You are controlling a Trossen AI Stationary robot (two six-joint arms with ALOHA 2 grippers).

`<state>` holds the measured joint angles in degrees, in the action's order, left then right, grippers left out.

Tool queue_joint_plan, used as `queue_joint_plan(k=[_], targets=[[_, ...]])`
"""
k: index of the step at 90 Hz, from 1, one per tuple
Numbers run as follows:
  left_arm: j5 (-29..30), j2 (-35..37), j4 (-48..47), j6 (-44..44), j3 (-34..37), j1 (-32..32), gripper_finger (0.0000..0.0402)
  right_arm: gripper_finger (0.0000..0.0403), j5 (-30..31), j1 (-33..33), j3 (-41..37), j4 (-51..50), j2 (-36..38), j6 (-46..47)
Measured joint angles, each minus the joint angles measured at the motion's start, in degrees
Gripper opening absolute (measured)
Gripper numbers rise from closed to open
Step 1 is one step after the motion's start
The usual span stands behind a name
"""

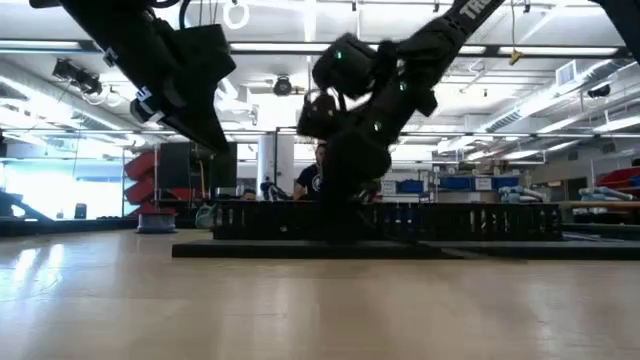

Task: Ziptie cables
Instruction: Put the ziptied wire cables into the black cable duct, then close the black cable duct

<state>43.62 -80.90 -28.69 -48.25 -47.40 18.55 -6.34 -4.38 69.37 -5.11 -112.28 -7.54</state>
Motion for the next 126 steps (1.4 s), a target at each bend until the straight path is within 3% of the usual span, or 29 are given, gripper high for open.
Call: queue_joint_plan(k=[14, 44, 64, 73, 84, 97, 107, 117, 126], targets=[[0.0, 0.0, 0.0, 0.0, 0.0, 0.0, 0.0035, 0.0048, -1.3, 0.3, 0.1, 0.7, 1.4, 0.3], [0.5, 0.0, -1.2, -0.9, 0.0, 0.0, 0.0035, 0.0163, -0.8, 0.9, 0.7, 8.9, 2.2, 3.9], [1.7, 0.7, -6.5, -4.5, 0.8, 3.1, 0.0035, 0.0176, 4.0, 0.9, 4.0, -18.8, 11.6, 3.2], [0.3, 1.8, -7.6, -5.5, 2.8, 4.6, 0.0035, 0.0174, 5.5, 1.8, 2.6, -30.7, 17.7, 8.0], [-2.8, 4.2, -6.2, -5.8, 6.2, 6.4, 0.0035, 0.0175, 5.4, 6.2, -0.5, -38.0, 25.3, 16.4], [-8.6, 6.3, 3.3, 1.0, 11.5, 8.5, 0.0035, 0.0175, 8.7, 15.1, -6.4, -39.1, 33.3, 29.2], [-11.7, 6.5, 16.4, 7.2, 14.3, 8.6, 0.0035, 0.0175, 13.8, 22.5, -10.5, -36.2, 37.1, 37.6], [-13.4, 5.9, 28.2, 13.2, 15.8, 8.5, 0.0035, 0.0178, 17.9, 27.4, -14.7, -30.2, 37.4, 40.3], [-14.1, 5.9, 32.2, 18.6, 15.9, 8.5, 0.0035, 0.0187, 19.0, 29.1, -18.1, -23.8, 35.2, 40.1]])
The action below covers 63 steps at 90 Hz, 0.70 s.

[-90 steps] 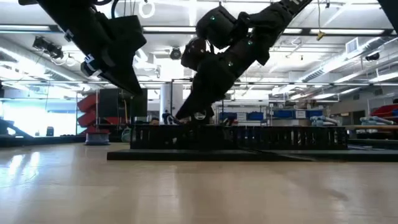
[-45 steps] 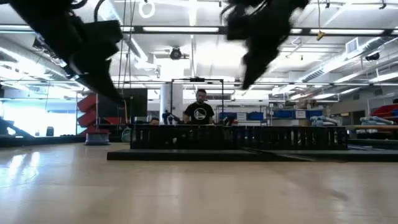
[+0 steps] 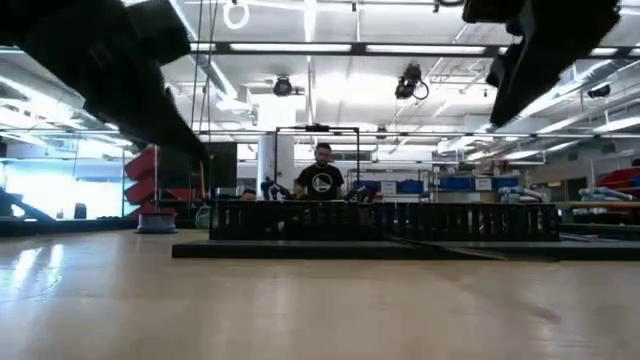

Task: Ziptie cables
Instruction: Close the black cable duct

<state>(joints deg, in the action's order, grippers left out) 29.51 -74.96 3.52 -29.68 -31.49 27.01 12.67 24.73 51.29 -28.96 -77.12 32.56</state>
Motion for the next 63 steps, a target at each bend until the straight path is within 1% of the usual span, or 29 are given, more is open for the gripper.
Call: queue_joint_plan(k=[8, 16, 25, 31, 36, 43, 48, 55, 63], targets=[[1.2, 0.0, 1.9, 3.1, 0.0, 0.0, 0.0035, 0.0201, 0.2, -0.1, -1.8, 2.0, -2.9, 0.0], [4.7, 0.0, 3.7, 5.8, 0.0, -0.4, 0.0042, 0.0221, 0.2, -0.7, -1.9, 2.3, -6.1, 0.0], [8.4, 0.0, 3.8, 8.3, 0.0, -2.4, 0.0063, 0.0243, 0.2, -1.3, -1.9, 2.7, -9.2, 0.7], [8.6, 0.0, 3.4, 10.3, 0.0, -5.0, 0.008, 0.0256, 0.2, -1.4, -1.9, 2.8, -10.4, 0.7], [6.2, 0.0, 2.4, 12.4, 0.0, -8.2, 0.0092, 0.0264, 0.2, -1.5, -1.9, 3.2, -11.1, 0.4], [-2.0, -1.1, 3.2, 13.3, 0.0, -12.8, 0.0103, 0.0271, 0.1, -1.4, -1.9, 2.7, -11.2, 0.4], [-6.8, -1.9, 3.2, 14.5, 0.0, -14.8, 0.0108, 0.0274, -0.1, -1.2, -1.9, 2.9, -11.1, 0.4], [-9.8, -4.1, 4.0, 17.4, -0.6, -16.5, 0.0111, 0.0277, -0.2, -0.9, -1.9, 2.4, -10.8, 0.3], [-13.9, -6.5, 3.9, 18.9, -1.5, -18.2, 0.0111, 0.0278, -0.4, -0.7, -1.9, 1.7, -10.8, 0.2]])
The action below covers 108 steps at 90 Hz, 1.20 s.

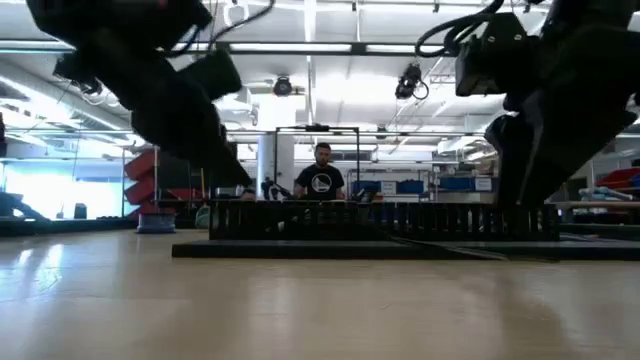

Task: Ziptie cables
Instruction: Close the black cable duct

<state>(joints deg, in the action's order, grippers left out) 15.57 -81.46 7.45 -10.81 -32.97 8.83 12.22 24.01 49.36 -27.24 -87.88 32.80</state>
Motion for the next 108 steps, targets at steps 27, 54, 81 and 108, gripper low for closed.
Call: queue_joint_plan(k=[27, 54, 81, 108], targets=[[-6.0, -7.6, -0.3, 0.0, -2.1, -2.6, 0.011, 0.0278, -1.7, -0.1, 0.0, -0.6, 0.3, -0.2], [-5.4, -7.6, -6.9, -3.3, -2.1, -2.0, 0.0035, 0.0267, -3.0, -0.9, 0.0, -2.1, 2.1, 0.0], [-4.6, -6.7, -14.4, -9.4, -2.4, 2.5, 0.0001, 0.0243, -7.4, -2.3, 0.0, -3.7, 2.4, -1.6], [-1.8, -0.8, -28.4, -21.3, -2.0, 14.4, 0.0, 0.0233, -8.1, -2.5, 0.0, -3.6, 2.4, -2.3]])
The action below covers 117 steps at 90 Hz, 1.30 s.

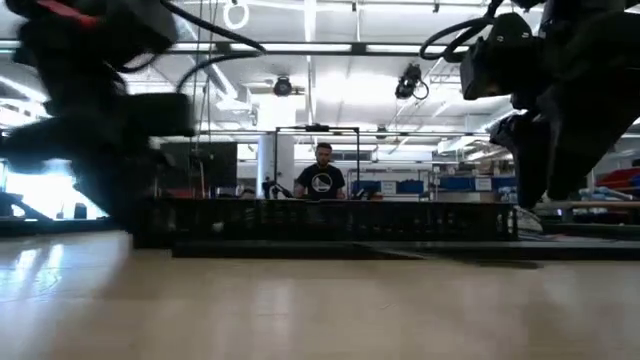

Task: Ziptie cables
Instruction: Close the black cable duct

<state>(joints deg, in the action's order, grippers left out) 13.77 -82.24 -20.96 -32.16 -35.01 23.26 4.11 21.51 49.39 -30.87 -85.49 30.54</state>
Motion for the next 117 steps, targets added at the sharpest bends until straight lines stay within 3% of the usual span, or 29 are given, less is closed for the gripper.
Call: queue_joint_plan(k=[27, 56, 70, 86, 96, 117], targets=[[2.1, 3.7, -8.9, -17.9, 0.1, 14.7, 0.0, 0.0231, 0.1, -0.3, 0.0, 2.6, 0.0, 0.8], [8.3, 3.5, -17.3, -29.7, 0.1, 21.1, 0.001, 0.0233, 0.1, -0.6, 0.0, 11.1, 0.0, -1.7], [10.4, 3.5, -16.3, -29.8, 0.1, 21.0, 0.0049, 0.0231, 0.2, -0.6, 0.0, 18.2, 0.0, -6.5], [10.8, 3.5, -16.0, -30.0, 0.1, 21.0, 0.0132, 0.0231, -1.0, -0.8, 0.0, 24.1, 0.0, -6.2], [7.1, 3.5, -15.5, -29.7, 0.1, 21.0, 0.0175, 0.0231, -1.3, -1.1, 0.0, 24.9, 0.0, -5.4], [3.5, 3.5, -16.5, -30.0, -0.3, 21.0, 0.0194, 0.0228, -1.3, -0.9, 0.0, 24.8, -1.7, -4.7]])
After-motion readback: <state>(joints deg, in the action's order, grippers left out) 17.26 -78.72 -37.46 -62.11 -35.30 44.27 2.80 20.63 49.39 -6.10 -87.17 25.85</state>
